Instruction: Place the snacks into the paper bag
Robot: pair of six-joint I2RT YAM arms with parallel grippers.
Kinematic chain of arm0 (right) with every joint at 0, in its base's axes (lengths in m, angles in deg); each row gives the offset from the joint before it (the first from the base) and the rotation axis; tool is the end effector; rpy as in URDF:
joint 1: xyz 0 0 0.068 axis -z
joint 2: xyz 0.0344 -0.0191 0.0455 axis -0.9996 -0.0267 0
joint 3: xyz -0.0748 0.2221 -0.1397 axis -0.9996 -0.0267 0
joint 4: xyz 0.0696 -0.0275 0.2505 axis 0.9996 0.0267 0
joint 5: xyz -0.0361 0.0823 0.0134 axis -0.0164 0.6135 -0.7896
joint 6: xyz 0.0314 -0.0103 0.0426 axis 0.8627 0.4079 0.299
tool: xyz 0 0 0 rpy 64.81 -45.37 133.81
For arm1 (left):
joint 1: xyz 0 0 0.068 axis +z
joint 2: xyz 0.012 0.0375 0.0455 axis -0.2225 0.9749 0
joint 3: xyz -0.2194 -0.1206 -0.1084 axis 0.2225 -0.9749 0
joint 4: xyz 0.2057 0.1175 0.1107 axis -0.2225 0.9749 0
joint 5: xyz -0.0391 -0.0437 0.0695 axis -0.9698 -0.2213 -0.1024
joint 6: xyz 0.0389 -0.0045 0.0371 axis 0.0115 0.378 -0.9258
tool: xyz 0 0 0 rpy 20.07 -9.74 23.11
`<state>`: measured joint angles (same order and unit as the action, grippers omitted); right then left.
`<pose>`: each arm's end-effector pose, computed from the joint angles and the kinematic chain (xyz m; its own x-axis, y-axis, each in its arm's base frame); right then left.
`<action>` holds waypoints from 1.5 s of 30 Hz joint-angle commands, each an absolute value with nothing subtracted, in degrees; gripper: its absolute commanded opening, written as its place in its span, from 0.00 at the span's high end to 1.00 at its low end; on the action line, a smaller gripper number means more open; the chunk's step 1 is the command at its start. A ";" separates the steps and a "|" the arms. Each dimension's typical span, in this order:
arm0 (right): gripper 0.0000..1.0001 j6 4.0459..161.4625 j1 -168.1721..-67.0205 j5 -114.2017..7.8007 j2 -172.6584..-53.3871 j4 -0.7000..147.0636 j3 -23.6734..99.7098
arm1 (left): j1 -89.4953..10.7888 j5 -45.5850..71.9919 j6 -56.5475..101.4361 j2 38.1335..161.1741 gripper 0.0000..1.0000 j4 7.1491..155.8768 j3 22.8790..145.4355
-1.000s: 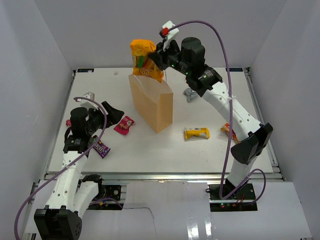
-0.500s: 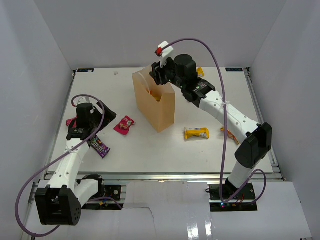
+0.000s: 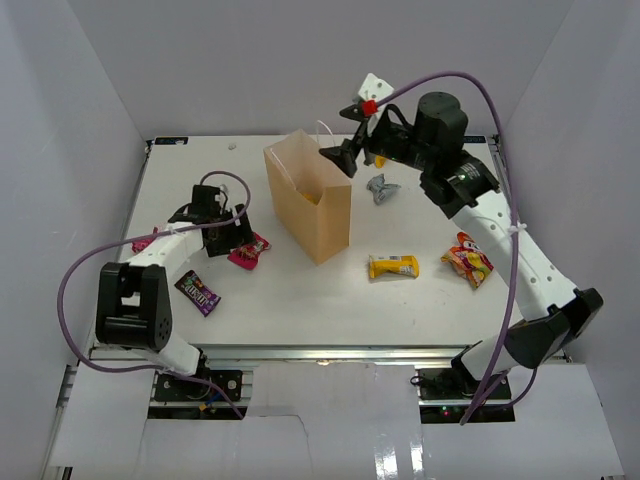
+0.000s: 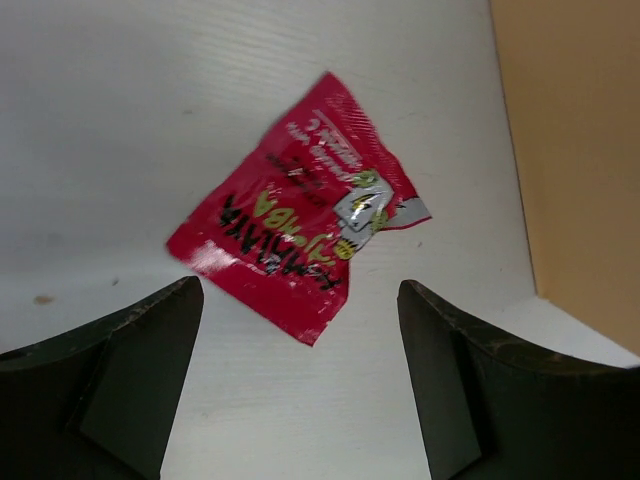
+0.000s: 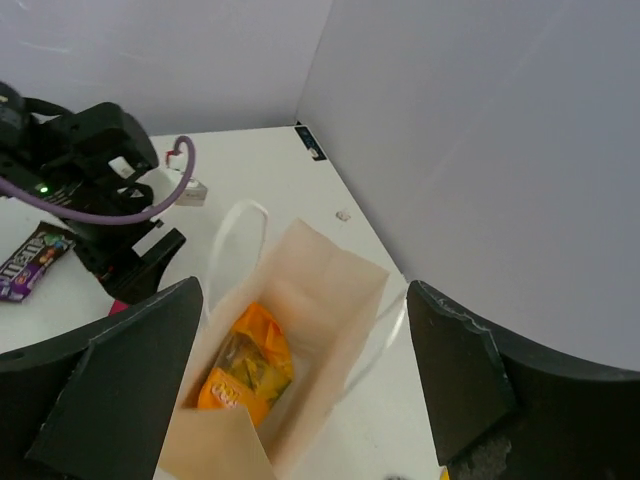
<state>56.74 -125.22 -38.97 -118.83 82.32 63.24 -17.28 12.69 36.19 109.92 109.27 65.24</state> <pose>0.2610 0.2114 0.5024 0.3364 -0.1297 -0.9327 -0.7860 0.5068 -0.3540 0.2956 -0.0283 0.2034 -0.8319 -0.3596 -0.4226 -0.2203 0.9130 -0.3433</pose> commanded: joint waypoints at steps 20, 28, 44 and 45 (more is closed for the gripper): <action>0.12 58.98 -96.12 -20.06 -94.61 88.49 21.98 | -32.63 37.37 17.97 127.78 0.52 111.30 73.95; 0.12 58.89 -93.57 -18.74 -92.24 89.28 19.16 | -32.54 36.58 23.08 120.26 0.90 112.27 71.32; 0.12 53.70 -91.02 -19.18 -89.25 91.83 12.13 | -31.84 21.39 32.75 82.07 0.96 99.02 76.48; 0.12 53.53 -91.02 -19.18 -89.25 91.75 11.96 | -31.93 18.51 32.84 82.69 0.96 98.30 80.07</action>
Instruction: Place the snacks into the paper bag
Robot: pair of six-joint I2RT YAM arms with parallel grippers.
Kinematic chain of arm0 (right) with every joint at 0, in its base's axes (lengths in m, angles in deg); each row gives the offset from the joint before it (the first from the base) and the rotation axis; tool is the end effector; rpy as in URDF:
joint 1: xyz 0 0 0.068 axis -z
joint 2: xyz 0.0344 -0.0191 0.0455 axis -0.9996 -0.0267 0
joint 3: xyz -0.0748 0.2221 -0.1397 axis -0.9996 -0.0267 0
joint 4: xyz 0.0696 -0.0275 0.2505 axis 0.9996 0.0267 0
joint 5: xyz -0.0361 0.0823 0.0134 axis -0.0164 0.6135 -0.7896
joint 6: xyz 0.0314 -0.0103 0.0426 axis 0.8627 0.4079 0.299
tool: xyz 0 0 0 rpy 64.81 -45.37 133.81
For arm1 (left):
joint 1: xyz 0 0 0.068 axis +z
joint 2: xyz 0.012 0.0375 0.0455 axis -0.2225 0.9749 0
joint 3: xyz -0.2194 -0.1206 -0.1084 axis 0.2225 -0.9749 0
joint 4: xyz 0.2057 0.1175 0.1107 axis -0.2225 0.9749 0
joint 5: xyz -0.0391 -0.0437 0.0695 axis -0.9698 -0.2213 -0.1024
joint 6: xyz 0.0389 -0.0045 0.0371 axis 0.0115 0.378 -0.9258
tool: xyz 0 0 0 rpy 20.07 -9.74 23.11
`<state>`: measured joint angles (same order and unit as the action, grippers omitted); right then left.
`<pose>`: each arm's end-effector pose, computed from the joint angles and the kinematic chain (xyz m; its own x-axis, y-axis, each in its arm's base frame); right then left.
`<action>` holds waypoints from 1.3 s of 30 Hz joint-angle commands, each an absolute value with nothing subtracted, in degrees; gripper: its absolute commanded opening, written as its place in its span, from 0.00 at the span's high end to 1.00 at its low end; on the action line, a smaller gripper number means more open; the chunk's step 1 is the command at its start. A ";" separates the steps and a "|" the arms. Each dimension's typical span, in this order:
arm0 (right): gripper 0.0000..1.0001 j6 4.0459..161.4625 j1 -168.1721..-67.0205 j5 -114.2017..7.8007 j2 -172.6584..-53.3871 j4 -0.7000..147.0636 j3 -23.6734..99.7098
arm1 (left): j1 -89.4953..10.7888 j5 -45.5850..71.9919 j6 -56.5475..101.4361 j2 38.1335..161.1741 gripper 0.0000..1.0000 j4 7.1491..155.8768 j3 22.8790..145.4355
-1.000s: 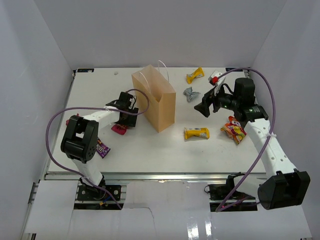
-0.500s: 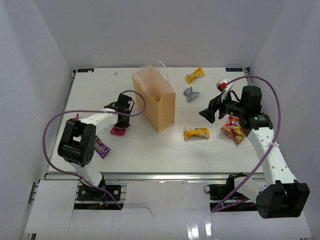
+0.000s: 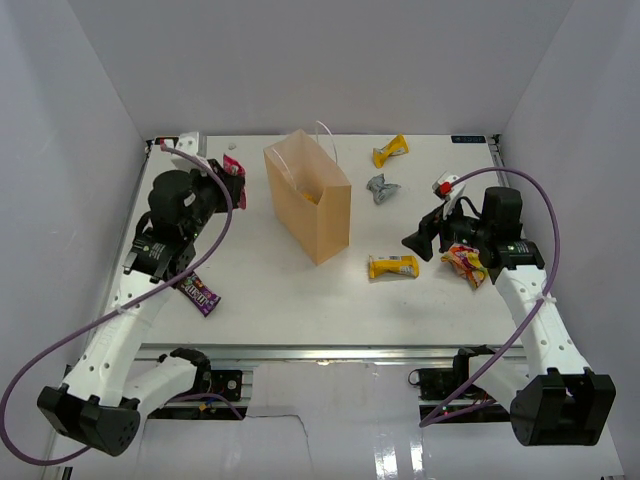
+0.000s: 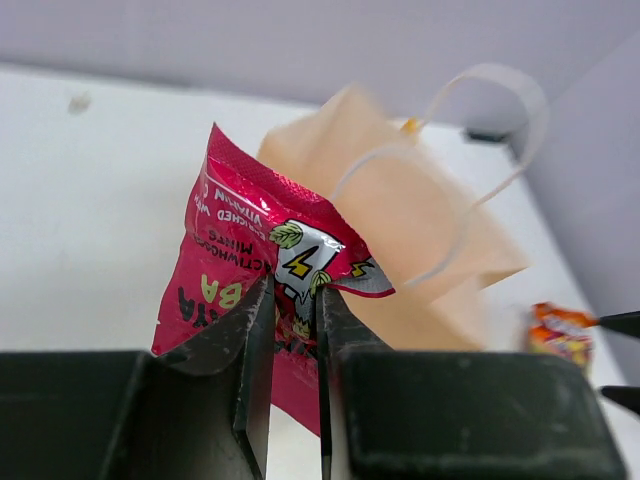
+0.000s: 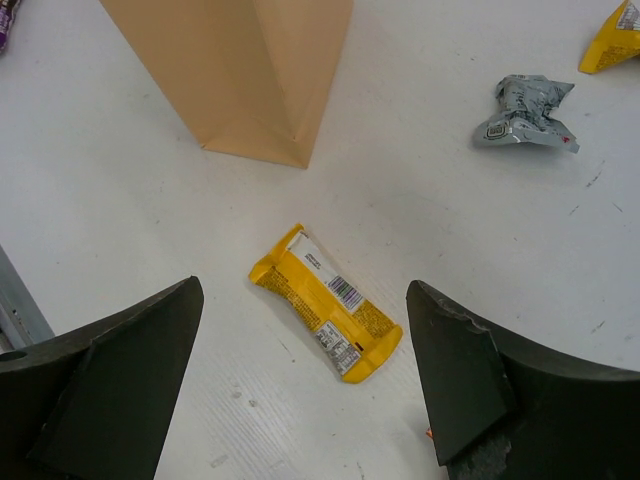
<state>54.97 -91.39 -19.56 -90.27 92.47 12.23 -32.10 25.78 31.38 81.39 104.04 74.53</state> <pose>0.2197 0.0347 0.3136 -0.2218 -0.2806 -0.9338 -0.7470 0.6645 -0.0222 0.2094 -0.0703 0.3897 -0.3204 -0.2583 -0.9114 0.1578 0.9341 -0.3202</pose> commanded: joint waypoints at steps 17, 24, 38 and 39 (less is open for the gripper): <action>0.12 53.00 -90.84 -20.76 -86.17 91.75 7.21 | -32.01 -2.35 43.03 107.56 0.89 84.50 99.44; 0.12 51.16 -90.58 -21.03 -85.03 92.71 5.45 | -32.01 -2.18 45.14 108.71 0.42 84.32 97.51; 0.05 -9.39 -95.31 -14.95 -99.69 111.86 8.08 | -31.93 17.49 34.42 93.70 0.11 100.48 94.18; 0.05 -10.10 -95.76 -15.83 -101.53 112.13 8.96 | -31.93 19.68 34.68 91.85 0.09 102.14 92.25</action>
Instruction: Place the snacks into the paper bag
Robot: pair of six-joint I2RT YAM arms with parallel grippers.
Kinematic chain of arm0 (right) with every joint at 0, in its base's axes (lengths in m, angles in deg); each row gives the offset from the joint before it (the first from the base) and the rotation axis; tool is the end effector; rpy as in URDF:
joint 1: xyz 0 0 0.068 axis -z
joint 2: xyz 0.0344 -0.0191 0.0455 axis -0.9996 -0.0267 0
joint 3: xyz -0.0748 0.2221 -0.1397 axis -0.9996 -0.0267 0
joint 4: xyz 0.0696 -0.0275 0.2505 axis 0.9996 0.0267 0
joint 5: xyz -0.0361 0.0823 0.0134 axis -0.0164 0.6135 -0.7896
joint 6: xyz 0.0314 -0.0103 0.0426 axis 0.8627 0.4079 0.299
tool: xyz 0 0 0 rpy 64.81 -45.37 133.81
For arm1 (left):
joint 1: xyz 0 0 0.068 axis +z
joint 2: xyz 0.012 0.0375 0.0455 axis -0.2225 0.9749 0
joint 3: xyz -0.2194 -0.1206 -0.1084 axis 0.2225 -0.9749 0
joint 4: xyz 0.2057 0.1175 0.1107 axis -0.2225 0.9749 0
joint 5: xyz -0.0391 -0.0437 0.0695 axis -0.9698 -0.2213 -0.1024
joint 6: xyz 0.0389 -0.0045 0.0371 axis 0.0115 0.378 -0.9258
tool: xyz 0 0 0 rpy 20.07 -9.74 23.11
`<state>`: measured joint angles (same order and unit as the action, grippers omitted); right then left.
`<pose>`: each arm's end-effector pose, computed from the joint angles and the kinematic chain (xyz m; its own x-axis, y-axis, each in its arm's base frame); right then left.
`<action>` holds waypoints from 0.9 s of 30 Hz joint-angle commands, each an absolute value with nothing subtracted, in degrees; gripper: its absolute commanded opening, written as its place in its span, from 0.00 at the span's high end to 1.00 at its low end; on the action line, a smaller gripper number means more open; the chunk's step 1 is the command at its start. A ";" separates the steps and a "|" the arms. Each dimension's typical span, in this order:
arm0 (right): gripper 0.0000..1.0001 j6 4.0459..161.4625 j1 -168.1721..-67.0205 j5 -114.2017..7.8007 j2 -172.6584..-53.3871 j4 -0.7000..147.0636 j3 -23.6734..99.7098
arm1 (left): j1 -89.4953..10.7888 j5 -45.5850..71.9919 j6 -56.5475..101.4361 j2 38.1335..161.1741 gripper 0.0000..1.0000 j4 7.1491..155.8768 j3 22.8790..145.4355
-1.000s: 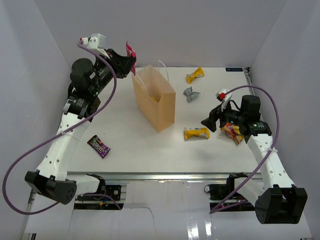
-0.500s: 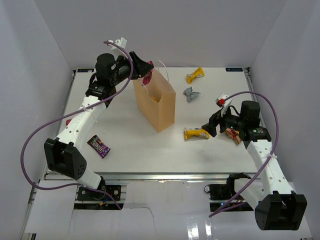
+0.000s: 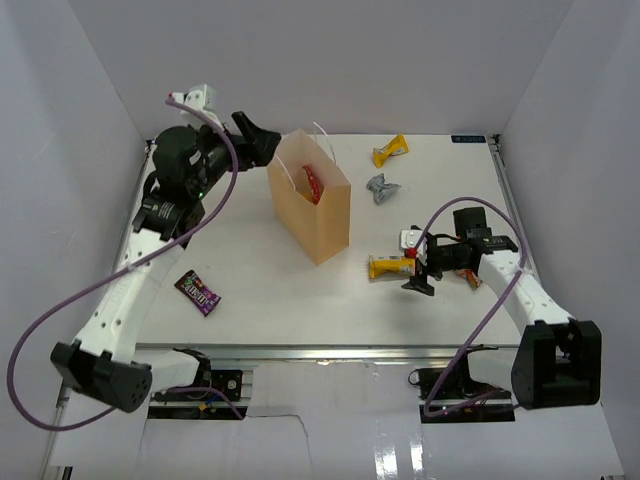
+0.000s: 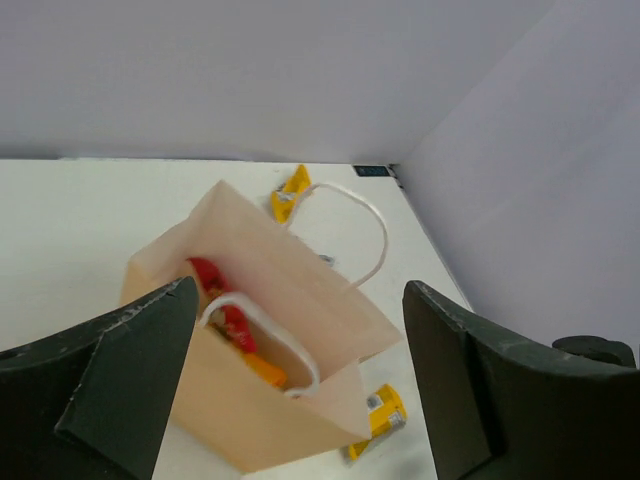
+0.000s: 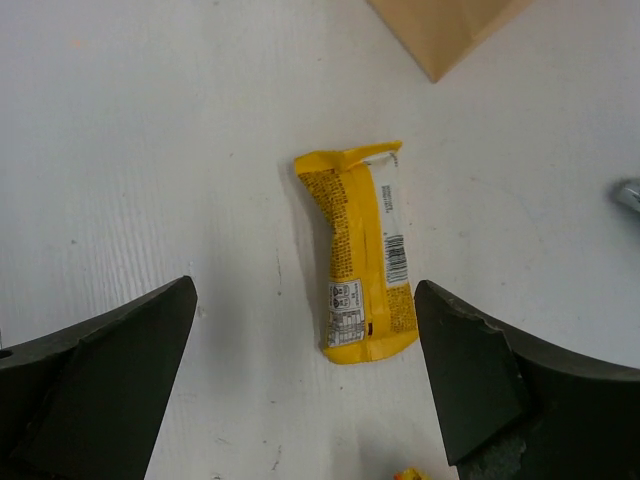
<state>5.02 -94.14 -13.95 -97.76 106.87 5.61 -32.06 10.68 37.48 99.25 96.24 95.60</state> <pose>0.2112 0.0471 0.2333 0.1666 -0.6325 -0.7565 -0.9395 0.1312 -0.3166 0.2752 -0.1029 0.4569 -0.2828 -0.3675 -0.8860 0.4169 0.7848 -0.4586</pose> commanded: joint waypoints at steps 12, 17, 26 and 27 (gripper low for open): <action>0.02 6.15 -104.64 -29.98 -119.55 93.43 13.54 | -31.31 38.16 46.80 68.12 0.02 116.91 62.01; 0.09 9.23 -106.31 -32.36 -123.34 91.22 13.89 | -31.31 39.22 53.83 63.28 0.02 120.17 54.80; 0.47 12.13 -106.93 -32.98 -125.11 90.16 13.01 | -31.31 40.27 61.82 62.74 0.02 122.90 49.52; 0.50 12.22 -106.93 -32.98 -124.67 90.16 12.57 | -31.31 40.97 62.62 63.53 0.02 123.34 49.43</action>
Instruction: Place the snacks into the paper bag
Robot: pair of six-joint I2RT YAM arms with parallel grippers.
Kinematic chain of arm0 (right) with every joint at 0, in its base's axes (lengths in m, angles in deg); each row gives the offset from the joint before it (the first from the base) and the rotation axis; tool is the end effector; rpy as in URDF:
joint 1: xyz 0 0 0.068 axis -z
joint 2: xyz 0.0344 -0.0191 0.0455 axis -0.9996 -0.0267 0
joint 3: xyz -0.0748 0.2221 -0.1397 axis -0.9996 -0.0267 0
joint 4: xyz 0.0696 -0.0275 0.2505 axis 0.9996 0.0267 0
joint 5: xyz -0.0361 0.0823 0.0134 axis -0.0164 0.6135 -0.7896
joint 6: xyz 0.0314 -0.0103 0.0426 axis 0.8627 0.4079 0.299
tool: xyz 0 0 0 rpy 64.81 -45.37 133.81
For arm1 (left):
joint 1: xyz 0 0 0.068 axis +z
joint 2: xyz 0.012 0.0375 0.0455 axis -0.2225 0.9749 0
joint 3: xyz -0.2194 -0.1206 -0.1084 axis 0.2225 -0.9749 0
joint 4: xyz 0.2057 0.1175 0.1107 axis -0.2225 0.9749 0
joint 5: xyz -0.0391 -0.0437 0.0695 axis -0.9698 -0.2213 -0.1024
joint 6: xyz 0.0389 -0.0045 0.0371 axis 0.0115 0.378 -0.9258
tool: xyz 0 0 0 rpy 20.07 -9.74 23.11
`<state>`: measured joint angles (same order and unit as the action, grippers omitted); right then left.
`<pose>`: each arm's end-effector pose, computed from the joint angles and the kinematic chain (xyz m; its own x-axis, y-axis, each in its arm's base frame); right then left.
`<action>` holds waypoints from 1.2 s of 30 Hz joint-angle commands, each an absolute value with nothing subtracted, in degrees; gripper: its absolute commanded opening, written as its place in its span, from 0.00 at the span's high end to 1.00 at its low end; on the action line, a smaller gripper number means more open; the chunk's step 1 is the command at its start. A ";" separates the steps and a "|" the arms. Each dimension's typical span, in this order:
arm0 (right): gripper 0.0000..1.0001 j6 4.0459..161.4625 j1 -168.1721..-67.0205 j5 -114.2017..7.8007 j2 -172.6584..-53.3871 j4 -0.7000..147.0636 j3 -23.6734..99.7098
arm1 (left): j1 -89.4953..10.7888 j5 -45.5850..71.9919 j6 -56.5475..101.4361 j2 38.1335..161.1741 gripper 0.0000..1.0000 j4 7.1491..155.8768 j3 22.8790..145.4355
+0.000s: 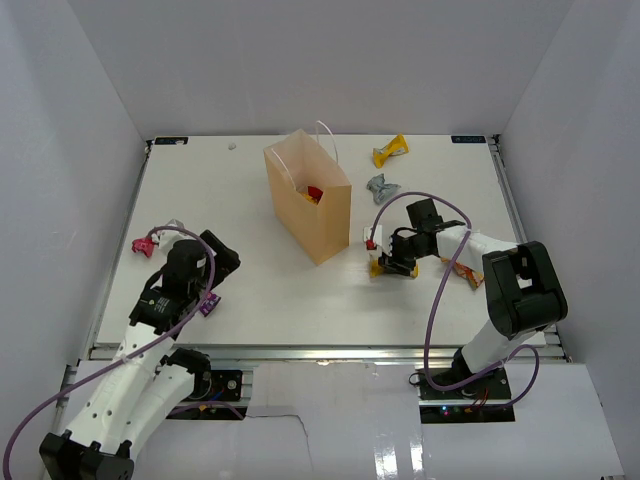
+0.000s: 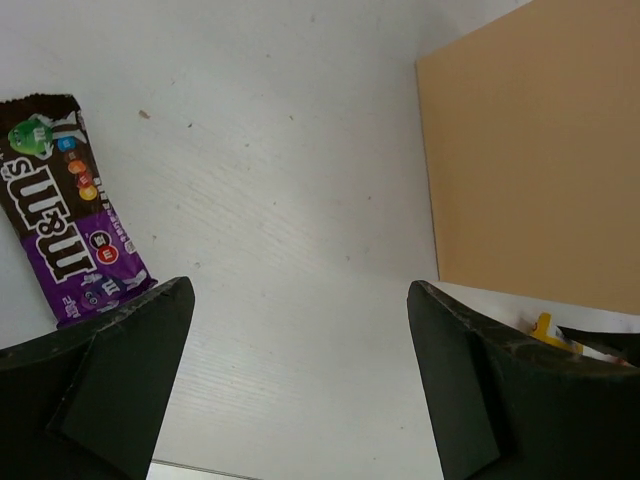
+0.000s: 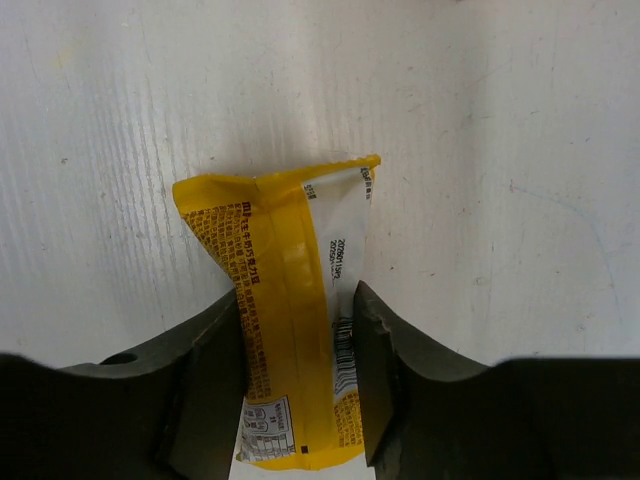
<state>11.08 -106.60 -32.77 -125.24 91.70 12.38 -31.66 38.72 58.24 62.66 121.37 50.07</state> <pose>0.2831 0.1103 0.1593 0.0782 -0.8149 -0.5743 -0.9672 0.0777 -0.2420 0.1393 -0.0363 0.2695 -0.4593 -0.5859 -0.6676 -0.3708 0.8095 -0.4553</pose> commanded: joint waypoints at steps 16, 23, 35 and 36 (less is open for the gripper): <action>0.79 30.48 -106.22 -16.82 -107.27 99.57 26.52 | -31.22 45.46 75.90 75.39 0.06 130.20 49.78; 0.87 49.98 -109.38 -14.00 -108.32 93.34 41.20 | -31.14 45.28 76.61 79.44 0.06 130.29 50.66; 0.92 69.35 -123.34 -40.04 -118.95 79.01 56.16 | -31.13 45.98 76.87 79.36 0.06 131.16 50.13; 0.92 69.52 -124.49 -43.84 -120.08 78.05 56.60 | -31.05 46.25 76.96 79.09 0.06 131.77 50.22</action>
